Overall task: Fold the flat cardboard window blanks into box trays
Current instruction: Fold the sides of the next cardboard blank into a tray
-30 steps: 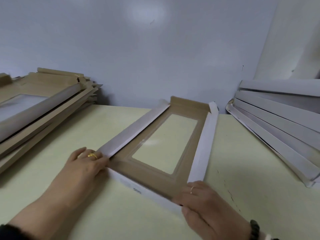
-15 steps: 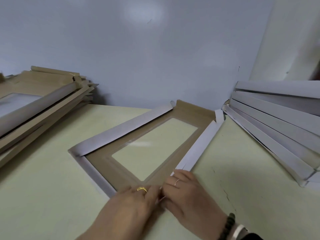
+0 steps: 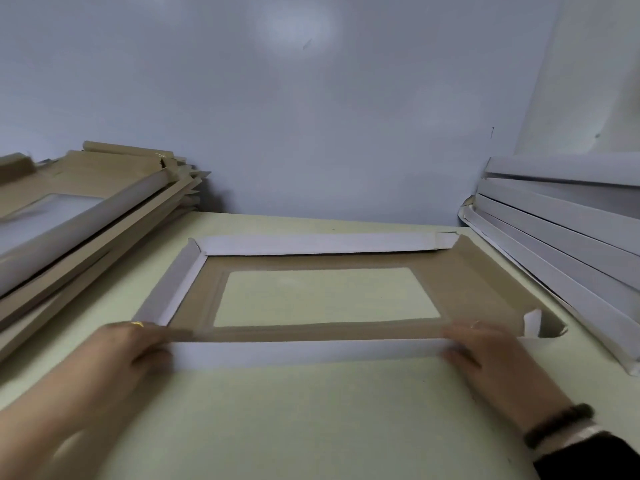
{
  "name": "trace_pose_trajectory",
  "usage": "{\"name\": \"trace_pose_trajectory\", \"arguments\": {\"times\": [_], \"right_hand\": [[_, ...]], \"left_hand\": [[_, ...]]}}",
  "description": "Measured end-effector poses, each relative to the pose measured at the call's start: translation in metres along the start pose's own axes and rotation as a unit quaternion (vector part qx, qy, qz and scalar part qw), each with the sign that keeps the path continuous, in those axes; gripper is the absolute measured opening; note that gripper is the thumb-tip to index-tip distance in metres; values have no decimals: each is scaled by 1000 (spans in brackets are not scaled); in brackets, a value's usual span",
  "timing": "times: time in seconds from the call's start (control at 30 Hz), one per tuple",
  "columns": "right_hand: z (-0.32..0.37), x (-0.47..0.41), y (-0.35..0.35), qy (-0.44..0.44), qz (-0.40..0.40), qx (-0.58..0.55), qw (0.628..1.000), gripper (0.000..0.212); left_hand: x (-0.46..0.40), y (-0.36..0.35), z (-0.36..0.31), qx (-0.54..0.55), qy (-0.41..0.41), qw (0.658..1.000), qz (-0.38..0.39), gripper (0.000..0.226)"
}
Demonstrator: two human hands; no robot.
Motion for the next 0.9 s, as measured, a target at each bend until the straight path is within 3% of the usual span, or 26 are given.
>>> {"name": "trace_pose_trajectory", "arguments": {"times": [0.07, 0.17, 0.27, 0.4, 0.43, 0.5, 0.57, 0.63, 0.73, 0.9], "right_hand": [[-14, 2, 10, -29, -17, 41, 999, 66], [-9, 5, 12, -90, 27, 127, 987, 41], [33, 2, 6, -35, 14, 163, 986, 19], [91, 3, -15, 54, 20, 139, 989, 27], [101, 5, -18, 92, 4, 135, 987, 31], [112, 9, -18, 144, -35, 120, 982, 29], [107, 14, -14, 205, -36, 90, 974, 38], [98, 19, -6, 231, 25, 82, 969, 51], [79, 24, 5, 220, 103, 71, 967, 49], [46, 28, 16, 183, 77, 119, 973, 40]], "left_hand": [[0, 0, 16, -30, 27, 999, -30, 73], [-1, -5, 6, -95, 39, 991, -87, 57], [-6, -10, -49, -56, -17, 994, -88, 46], [-6, -30, -120, 42, -124, 991, -14, 70], [-6, -34, -132, 55, -146, 988, 0, 70], [-7, -38, -144, 55, -163, 985, 17, 49], [-11, -38, -140, 41, -154, 987, 13, 31], [-14, -37, -129, 33, -142, 989, 9, 32], [-22, -34, -113, 21, -134, 991, -8, 37], [-31, -35, -84, 22, -121, 992, -14, 21]]}}
Point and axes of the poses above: each hand's wrist, its own x-axis away from the middle knuckle, its own y-axis out of the back of the hand, z = x × y, the point moved 1 cm from there along -x, towards the middle knuckle
